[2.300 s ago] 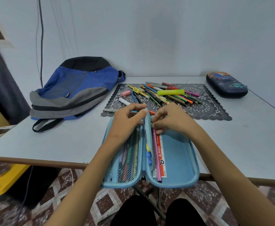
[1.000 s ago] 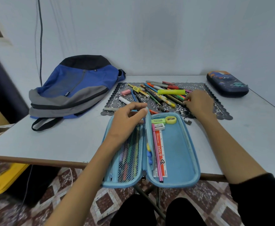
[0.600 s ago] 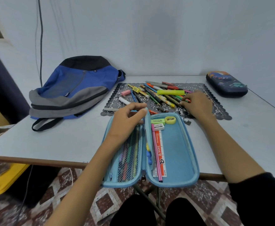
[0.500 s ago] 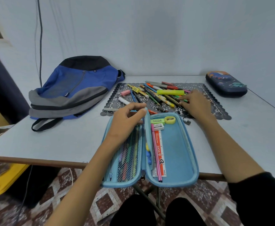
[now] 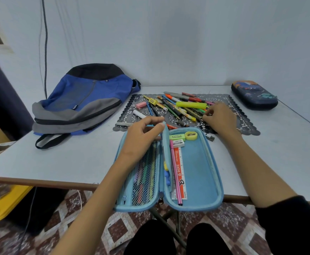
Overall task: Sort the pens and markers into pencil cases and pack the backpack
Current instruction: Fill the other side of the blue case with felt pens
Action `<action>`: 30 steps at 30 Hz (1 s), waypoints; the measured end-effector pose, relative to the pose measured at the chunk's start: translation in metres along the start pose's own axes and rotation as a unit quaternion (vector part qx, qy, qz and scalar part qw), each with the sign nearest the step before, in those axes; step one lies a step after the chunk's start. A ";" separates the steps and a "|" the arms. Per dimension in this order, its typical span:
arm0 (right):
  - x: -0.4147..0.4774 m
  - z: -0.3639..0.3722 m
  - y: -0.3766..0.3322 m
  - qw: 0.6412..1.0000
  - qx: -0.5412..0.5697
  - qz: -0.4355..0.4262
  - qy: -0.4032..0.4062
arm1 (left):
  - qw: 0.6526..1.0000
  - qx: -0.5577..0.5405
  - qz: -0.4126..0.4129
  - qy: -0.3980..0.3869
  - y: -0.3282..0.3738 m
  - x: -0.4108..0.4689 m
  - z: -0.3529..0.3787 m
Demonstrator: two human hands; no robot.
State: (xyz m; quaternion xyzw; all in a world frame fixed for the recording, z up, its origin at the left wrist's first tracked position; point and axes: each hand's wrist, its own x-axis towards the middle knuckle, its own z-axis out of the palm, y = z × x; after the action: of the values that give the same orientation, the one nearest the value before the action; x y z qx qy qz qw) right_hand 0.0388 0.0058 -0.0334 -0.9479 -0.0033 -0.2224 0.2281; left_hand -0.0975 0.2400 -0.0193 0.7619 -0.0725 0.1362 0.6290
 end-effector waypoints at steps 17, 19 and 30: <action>-0.044 -0.084 -0.060 0.861 0.496 0.007 -0.116 | 1.000 -0.001 -0.004 0.004 0.000 0.000 0.000; -0.061 -0.078 -0.063 0.869 0.446 0.001 -0.216 | 1.000 -0.001 -0.001 0.003 0.001 0.000 0.001; -0.098 -0.047 -0.073 0.893 0.312 -0.008 -0.325 | 1.000 -0.004 0.014 0.009 0.001 0.000 0.003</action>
State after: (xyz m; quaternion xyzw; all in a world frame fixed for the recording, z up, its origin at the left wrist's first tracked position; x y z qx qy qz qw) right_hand -0.0774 0.0604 -0.0063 -0.8472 -0.1545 0.1087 0.4966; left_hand -0.0973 0.2370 -0.0188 0.7571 -0.0777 0.1514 0.6307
